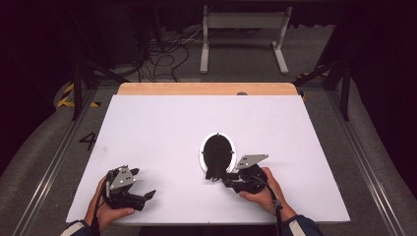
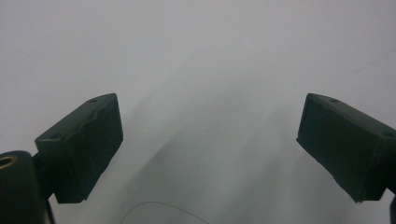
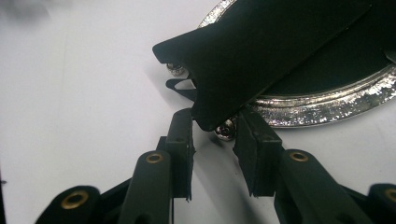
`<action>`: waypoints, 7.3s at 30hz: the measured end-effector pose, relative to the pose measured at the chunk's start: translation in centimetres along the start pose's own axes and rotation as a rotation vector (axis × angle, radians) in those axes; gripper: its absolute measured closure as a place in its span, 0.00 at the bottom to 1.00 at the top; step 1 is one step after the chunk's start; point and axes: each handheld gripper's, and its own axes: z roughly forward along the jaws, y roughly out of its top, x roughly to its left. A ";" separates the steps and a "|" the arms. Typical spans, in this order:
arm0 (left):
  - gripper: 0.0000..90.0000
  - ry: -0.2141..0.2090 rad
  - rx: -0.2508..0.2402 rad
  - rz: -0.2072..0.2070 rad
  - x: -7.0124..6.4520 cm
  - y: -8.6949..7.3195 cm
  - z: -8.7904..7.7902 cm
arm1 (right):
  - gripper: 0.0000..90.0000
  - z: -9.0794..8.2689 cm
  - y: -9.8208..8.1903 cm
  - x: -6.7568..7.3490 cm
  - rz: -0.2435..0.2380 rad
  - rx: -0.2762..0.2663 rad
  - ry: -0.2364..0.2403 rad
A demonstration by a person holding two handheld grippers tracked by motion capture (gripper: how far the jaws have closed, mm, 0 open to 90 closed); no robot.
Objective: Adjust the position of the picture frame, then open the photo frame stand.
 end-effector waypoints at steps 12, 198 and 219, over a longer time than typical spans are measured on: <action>0.09 -0.011 0.004 0.009 0.2 0.1 0.3 | 0.70 0.2 -0.2 -1.3 0.160 -0.048 0.107; 0.82 -0.029 -0.197 0.216 -2.0 12.3 9.8 | 0.83 0.1 2.5 -2.2 0.209 -0.253 0.168; 0.81 0.046 -0.216 0.264 -2.6 11.7 10.3 | 0.82 0.4 2.4 -1.9 0.163 -0.218 0.106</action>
